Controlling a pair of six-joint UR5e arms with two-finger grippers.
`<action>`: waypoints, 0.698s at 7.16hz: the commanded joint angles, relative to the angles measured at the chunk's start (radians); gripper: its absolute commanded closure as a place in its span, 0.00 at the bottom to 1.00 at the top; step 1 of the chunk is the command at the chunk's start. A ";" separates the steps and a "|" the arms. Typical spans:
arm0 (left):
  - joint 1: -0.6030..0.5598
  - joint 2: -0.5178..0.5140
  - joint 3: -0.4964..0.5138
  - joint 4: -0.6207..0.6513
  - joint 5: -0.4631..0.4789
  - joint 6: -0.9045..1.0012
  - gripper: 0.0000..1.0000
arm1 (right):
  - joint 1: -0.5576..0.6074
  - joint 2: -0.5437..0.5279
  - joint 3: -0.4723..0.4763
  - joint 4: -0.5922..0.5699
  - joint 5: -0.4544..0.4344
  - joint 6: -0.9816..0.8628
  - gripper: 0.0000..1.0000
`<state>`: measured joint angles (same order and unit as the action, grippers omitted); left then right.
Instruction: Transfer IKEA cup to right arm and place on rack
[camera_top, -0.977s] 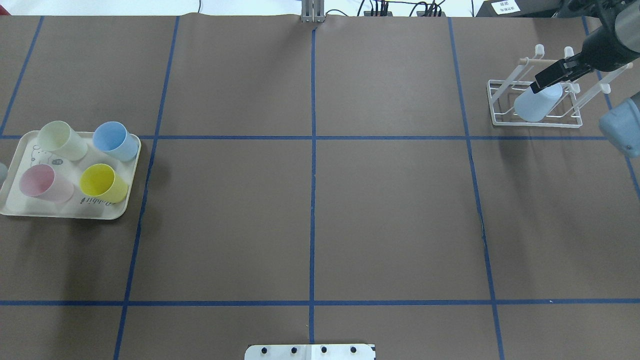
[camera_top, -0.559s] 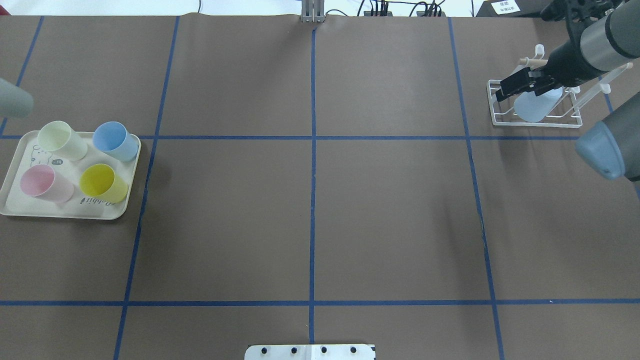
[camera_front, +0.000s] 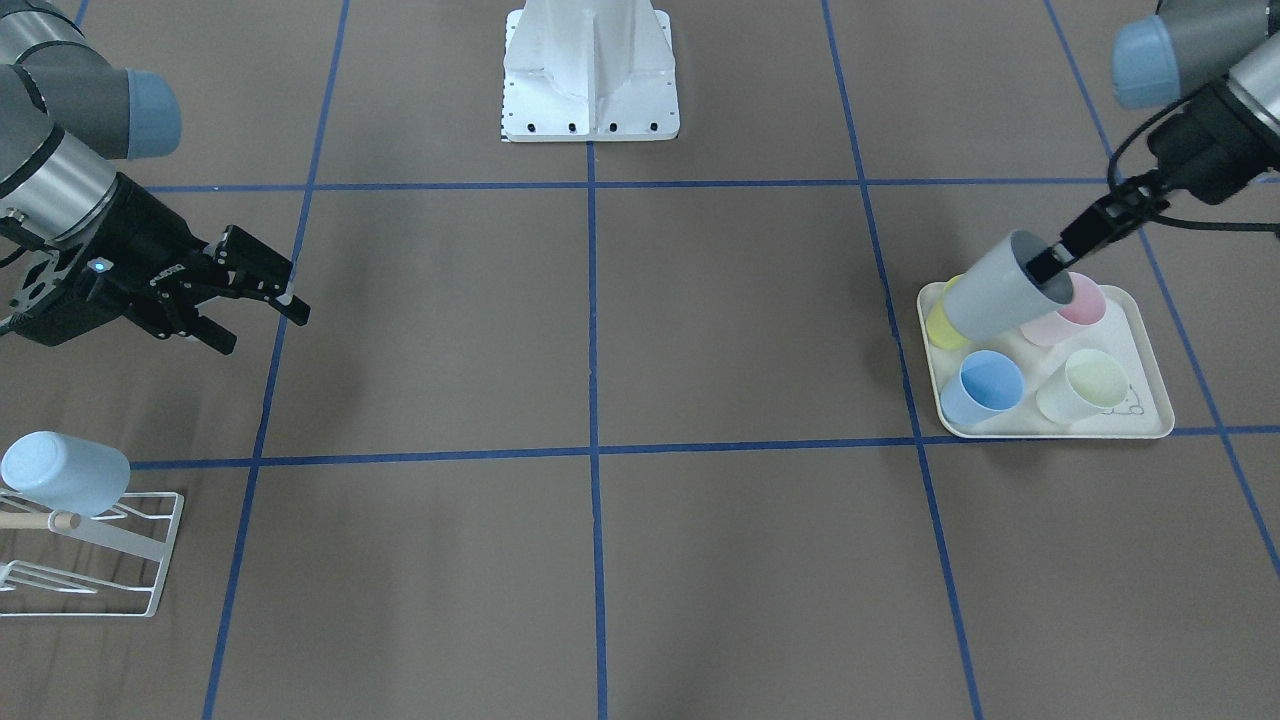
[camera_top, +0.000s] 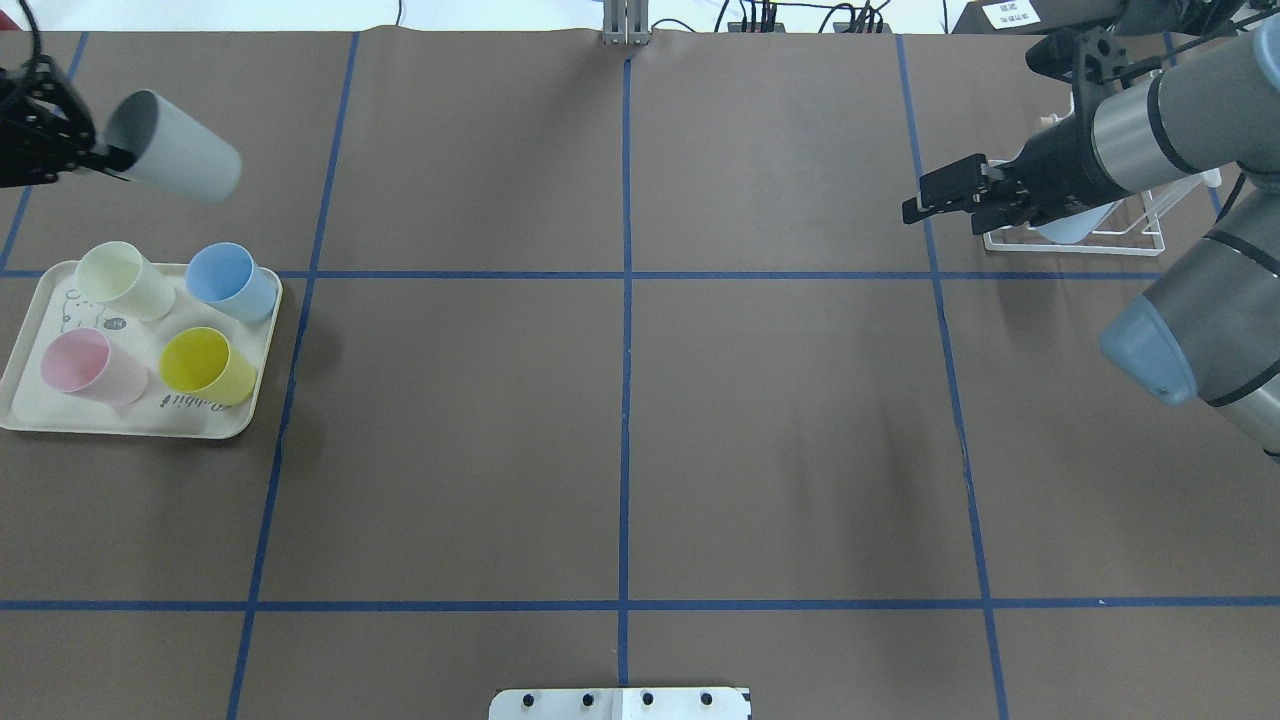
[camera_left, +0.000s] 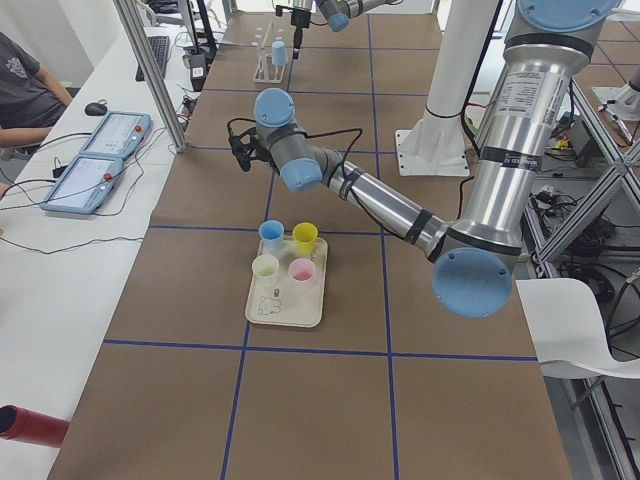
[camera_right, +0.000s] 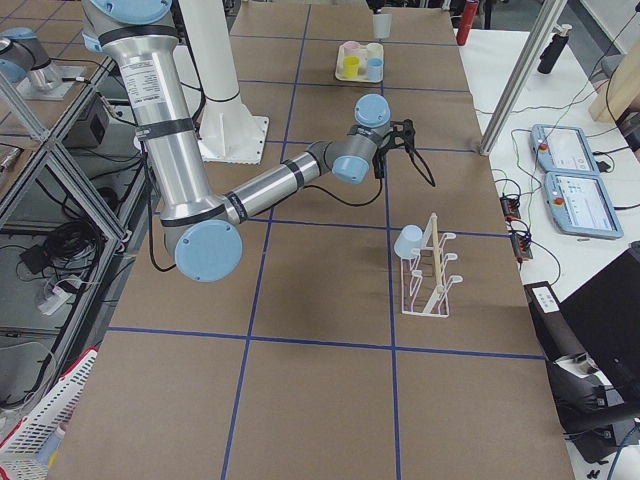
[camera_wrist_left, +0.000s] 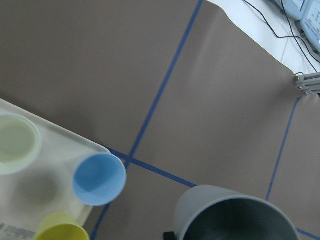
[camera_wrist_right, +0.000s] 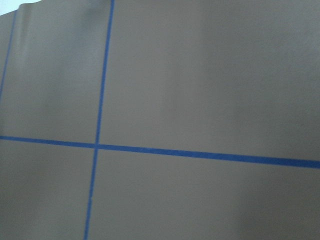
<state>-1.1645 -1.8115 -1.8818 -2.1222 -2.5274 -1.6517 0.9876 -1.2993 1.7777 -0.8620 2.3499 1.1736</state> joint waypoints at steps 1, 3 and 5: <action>0.147 -0.086 -0.014 -0.130 -0.036 -0.261 1.00 | -0.007 0.012 -0.003 0.238 0.071 0.231 0.02; 0.258 -0.126 -0.004 -0.291 -0.037 -0.509 1.00 | -0.007 0.027 -0.006 0.444 0.069 0.410 0.03; 0.287 -0.214 0.047 -0.598 0.031 -0.937 1.00 | -0.012 0.108 -0.009 0.552 0.062 0.583 0.03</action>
<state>-0.8977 -1.9772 -1.8611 -2.5554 -2.5410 -2.3594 0.9782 -1.2374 1.7706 -0.3827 2.4167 1.6485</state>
